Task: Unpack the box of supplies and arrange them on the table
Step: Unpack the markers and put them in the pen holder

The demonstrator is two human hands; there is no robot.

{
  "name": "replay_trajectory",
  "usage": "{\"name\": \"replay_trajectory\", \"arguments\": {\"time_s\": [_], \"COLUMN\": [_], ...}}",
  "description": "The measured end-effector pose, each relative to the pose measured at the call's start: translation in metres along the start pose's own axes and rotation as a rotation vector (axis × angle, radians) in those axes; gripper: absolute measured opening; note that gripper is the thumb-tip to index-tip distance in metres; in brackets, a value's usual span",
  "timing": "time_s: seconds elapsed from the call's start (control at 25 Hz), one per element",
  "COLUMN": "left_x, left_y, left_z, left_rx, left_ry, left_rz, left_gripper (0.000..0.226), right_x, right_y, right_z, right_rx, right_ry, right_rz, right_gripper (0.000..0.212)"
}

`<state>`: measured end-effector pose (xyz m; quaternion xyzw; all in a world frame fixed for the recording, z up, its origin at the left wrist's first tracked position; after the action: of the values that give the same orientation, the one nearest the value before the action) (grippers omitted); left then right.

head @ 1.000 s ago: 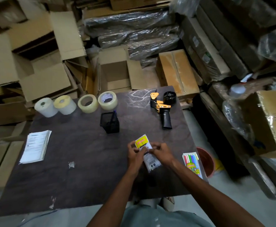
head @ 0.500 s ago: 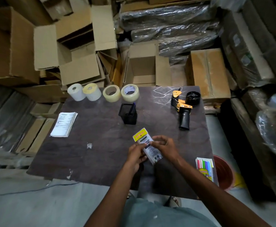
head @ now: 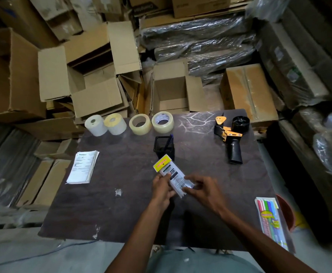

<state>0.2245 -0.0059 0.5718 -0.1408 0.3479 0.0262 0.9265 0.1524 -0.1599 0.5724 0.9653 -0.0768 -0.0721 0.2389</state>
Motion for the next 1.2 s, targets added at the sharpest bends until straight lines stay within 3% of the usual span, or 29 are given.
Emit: {"name": "replay_trajectory", "arguments": {"time_s": [0.2, 0.4, 0.84, 1.2], "left_x": [0.013, 0.018, 0.016, 0.008], "left_y": [0.01, 0.02, 0.036, 0.047], "left_z": [0.015, 0.014, 0.005, 0.003], "left_rx": [-0.002, 0.032, 0.034, 0.066], "left_ry": [-0.021, -0.019, -0.031, -0.094], "left_rz": [-0.036, -0.049, -0.227, -0.219], "left_gripper": [0.026, 0.027, 0.026, 0.028], "right_x": [0.007, 0.009, -0.006, -0.022], "right_y": [-0.014, -0.019, -0.039, -0.043], "right_z": [-0.011, -0.014, -0.01, -0.019], "right_rx": [-0.072, -0.09, 0.243, 0.086], "right_ry": [-0.035, -0.091, -0.292, -0.19], "right_rz": [0.07, 0.0, 0.011, 0.068], "right_gripper": [0.04, 0.035, 0.029, 0.008]}}
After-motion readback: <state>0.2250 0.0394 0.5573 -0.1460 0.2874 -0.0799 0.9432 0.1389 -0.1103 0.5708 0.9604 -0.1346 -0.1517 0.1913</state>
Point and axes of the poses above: each hand's wrist, its own x-axis towards the middle knuckle, its own y-axis out of the back of the hand, z = x × y, the point moved 1 cm from there along x, towards the middle knuckle, and after that the axes turned 5 degrees about -x, right-handed, at the moved point
